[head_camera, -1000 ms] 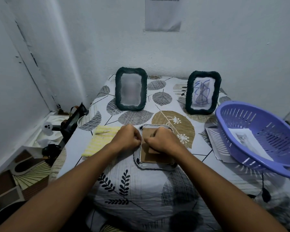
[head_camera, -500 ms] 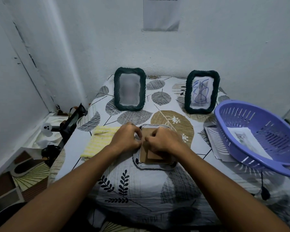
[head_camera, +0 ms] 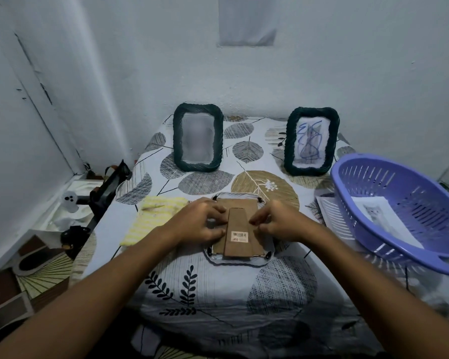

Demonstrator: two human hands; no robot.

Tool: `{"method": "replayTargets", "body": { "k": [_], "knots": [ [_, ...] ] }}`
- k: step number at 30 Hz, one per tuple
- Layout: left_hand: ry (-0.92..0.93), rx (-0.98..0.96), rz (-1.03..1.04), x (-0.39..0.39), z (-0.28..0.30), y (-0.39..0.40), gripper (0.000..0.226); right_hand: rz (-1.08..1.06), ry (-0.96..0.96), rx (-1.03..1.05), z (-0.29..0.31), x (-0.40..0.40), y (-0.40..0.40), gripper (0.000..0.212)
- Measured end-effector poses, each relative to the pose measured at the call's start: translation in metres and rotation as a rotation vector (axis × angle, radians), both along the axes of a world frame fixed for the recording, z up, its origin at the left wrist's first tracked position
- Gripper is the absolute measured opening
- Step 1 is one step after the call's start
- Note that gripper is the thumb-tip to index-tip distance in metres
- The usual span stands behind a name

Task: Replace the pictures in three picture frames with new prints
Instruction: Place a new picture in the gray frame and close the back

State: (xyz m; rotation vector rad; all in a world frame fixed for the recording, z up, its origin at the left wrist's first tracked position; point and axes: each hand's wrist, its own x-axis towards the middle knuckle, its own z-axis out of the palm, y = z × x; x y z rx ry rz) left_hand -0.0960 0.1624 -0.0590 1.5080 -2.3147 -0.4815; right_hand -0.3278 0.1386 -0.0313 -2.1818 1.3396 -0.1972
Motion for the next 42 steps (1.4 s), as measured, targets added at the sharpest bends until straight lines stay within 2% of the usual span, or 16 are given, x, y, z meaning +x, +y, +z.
{"method": "replayTargets", "body": {
  "k": [3,9,30,35,42],
  "knots": [
    [-0.013,-0.007,-0.012,0.0,0.002,-0.002,0.035,0.005,0.013,-0.044,-0.002,-0.001,0.001,0.028],
    [-0.013,0.033,-0.012,0.001,0.005,-0.002,0.047,0.016,0.021,-0.033,-0.002,-0.002,-0.003,0.028],
    [-0.027,0.068,-0.02,-0.001,0.007,-0.001,0.051,-0.006,-0.008,-0.009,0.0,-0.003,-0.01,0.022],
    [-0.043,0.062,-0.033,-0.001,0.007,-0.005,0.039,-0.003,0.011,-0.009,0.004,-0.002,-0.008,0.021],
    [-0.056,0.078,-0.065,0.002,0.005,-0.006,0.056,0.012,0.032,-0.04,0.007,-0.004,-0.003,0.023]
  ]
}}
